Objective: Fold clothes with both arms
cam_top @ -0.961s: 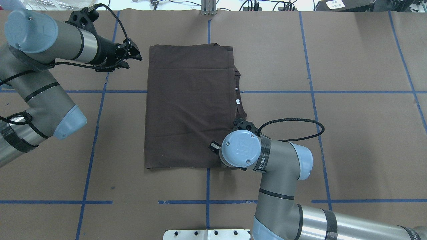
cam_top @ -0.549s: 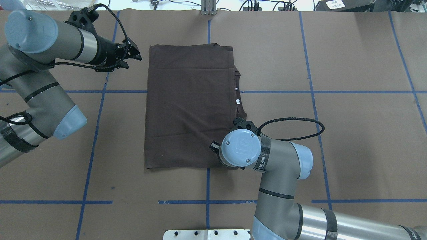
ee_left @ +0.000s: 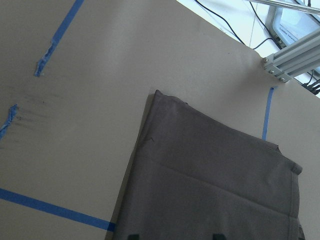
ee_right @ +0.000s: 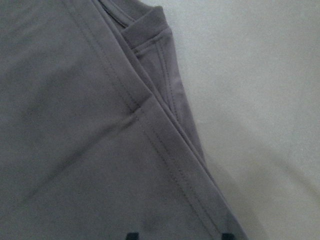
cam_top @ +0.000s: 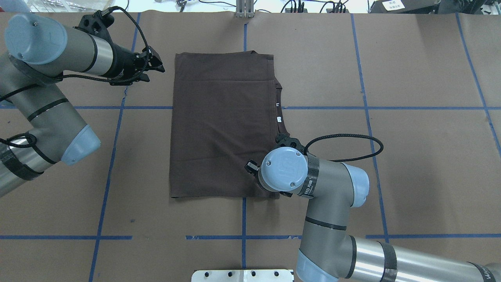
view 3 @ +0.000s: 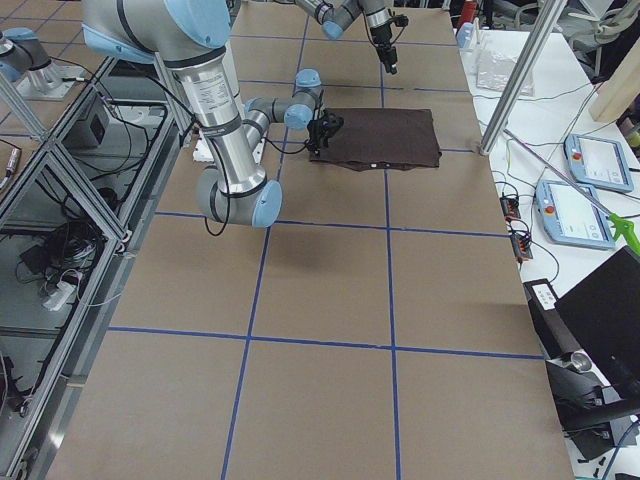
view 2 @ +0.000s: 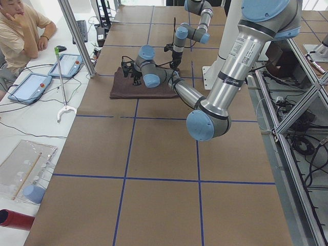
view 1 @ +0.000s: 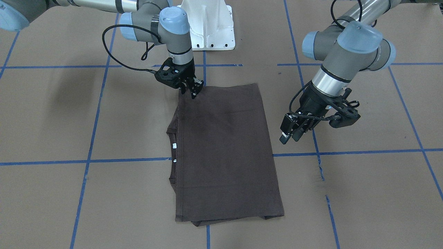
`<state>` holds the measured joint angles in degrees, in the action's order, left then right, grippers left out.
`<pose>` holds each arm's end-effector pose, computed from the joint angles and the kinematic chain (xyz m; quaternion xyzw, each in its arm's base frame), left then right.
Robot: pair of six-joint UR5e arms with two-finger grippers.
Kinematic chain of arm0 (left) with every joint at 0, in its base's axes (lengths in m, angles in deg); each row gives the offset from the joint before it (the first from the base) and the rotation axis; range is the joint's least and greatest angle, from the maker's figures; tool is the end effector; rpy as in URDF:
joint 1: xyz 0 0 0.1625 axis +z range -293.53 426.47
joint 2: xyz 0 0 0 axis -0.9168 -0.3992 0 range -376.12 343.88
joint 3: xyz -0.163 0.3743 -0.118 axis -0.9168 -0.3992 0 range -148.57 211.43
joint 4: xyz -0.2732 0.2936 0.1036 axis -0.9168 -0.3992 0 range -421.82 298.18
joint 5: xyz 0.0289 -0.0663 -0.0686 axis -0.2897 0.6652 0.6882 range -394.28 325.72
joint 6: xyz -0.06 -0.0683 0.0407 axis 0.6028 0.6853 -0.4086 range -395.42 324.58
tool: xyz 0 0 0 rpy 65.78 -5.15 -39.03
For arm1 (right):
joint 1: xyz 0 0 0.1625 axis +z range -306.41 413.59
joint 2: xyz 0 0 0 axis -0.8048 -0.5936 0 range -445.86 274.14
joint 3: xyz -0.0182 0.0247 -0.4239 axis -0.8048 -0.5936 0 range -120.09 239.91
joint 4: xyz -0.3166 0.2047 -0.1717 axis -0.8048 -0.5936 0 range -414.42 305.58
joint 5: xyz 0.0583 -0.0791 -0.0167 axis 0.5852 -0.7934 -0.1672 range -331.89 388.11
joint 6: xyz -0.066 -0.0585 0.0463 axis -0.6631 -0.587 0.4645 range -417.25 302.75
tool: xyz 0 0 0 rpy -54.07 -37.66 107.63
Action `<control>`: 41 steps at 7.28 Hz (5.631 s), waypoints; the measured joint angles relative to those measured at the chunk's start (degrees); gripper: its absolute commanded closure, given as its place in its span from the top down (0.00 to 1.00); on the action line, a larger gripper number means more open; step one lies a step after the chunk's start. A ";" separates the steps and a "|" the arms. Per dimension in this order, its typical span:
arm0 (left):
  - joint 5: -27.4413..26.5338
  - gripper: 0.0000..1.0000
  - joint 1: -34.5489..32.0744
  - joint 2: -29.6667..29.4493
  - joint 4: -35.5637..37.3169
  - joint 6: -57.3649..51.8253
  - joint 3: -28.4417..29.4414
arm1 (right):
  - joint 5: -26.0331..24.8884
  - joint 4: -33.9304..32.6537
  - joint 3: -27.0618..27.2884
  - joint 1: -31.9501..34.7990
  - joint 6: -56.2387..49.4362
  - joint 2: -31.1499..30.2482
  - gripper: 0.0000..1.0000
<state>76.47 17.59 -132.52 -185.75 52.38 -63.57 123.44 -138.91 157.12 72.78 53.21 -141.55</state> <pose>0.3536 -0.5540 0.2870 0.0921 0.5443 -0.2388 0.7989 -0.5955 -0.3387 0.2481 -0.0471 -0.3981 0.2932 0.8680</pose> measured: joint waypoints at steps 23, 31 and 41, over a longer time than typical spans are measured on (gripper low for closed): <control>-17.22 0.59 27.09 13.59 3.66 24.74 -15.02 | 2.48 -0.10 4.83 0.22 -0.43 -1.67 0.00; -20.61 0.00 34.28 13.74 8.37 29.33 -14.51 | 2.51 0.01 5.05 0.06 -0.50 -1.79 0.00; -20.31 0.00 28.79 3.93 23.45 28.55 -28.42 | -0.91 -10.88 19.39 6.01 6.95 -2.77 0.00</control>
<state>56.16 46.38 -128.60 -162.30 80.93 -91.99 122.53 -149.78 176.51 78.79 60.17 -144.32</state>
